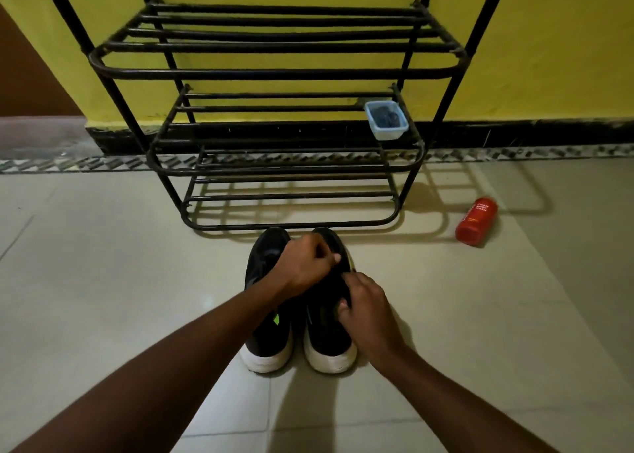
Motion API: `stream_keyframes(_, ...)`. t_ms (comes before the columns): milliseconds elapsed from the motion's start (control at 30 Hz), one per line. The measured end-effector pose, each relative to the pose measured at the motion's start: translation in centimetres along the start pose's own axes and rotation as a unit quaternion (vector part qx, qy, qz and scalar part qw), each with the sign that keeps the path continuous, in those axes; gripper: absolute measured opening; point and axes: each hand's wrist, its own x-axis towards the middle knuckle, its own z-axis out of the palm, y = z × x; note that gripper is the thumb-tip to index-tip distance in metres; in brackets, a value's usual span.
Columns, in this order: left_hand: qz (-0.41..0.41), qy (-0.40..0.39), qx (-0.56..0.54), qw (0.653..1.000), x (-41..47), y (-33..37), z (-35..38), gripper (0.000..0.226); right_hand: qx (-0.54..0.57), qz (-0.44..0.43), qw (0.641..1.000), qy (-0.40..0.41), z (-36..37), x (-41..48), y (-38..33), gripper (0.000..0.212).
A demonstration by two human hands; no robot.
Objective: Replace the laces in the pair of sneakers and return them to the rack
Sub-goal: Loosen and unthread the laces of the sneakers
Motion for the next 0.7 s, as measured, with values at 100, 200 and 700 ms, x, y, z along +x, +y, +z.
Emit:
stream_keyframes(100,0.068,-0.055,0.082,0.993,0.8,-0.3,-0.9,0.011,0.011,-0.013,0.999,0.031,0.8,0.1,0.6,0.044)
stream_keyframes(200,0.038,-0.046,0.063,0.996,1.3,-0.9,-1.2,0.01,0.021,-0.022,0.998,0.051,1.2,0.3,1.1,0.039)
stream_keyframes(700,0.021,0.001,0.088,0.996,2.1,-1.4,-1.8,0.016,0.058,0.008,0.993,0.098,1.9,0.0,0.7,0.041)
